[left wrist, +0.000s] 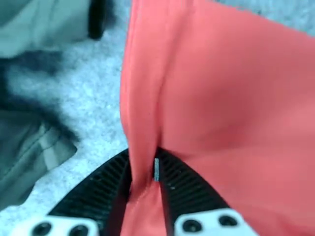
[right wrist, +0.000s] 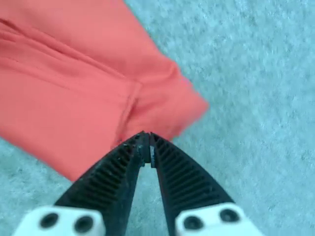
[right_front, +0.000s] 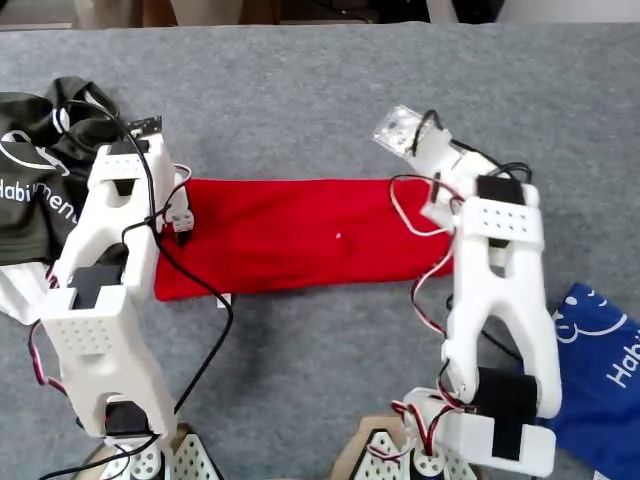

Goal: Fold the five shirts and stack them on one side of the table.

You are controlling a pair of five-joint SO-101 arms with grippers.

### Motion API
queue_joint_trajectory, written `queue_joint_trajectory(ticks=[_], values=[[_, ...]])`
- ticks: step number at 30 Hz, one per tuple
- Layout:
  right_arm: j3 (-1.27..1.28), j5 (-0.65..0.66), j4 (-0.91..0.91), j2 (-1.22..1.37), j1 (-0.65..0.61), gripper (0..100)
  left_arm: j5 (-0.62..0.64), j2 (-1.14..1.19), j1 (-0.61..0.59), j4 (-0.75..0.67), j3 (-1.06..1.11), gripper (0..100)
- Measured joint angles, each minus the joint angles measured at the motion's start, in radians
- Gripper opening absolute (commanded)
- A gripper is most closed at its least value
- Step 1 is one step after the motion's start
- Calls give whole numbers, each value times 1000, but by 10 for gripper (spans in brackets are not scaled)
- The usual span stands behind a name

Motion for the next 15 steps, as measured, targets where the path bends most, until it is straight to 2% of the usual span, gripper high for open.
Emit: queue_joint_trajectory(ticks=[3,9,15], values=[[-94,0,51,2,86,8,0,-3,0,23,-35,18],[-341,0,117,5,293,8,-23,5,-2,247,-270,18],[-400,0,78,5,450,8,-48,5,114,471,-624,18]])
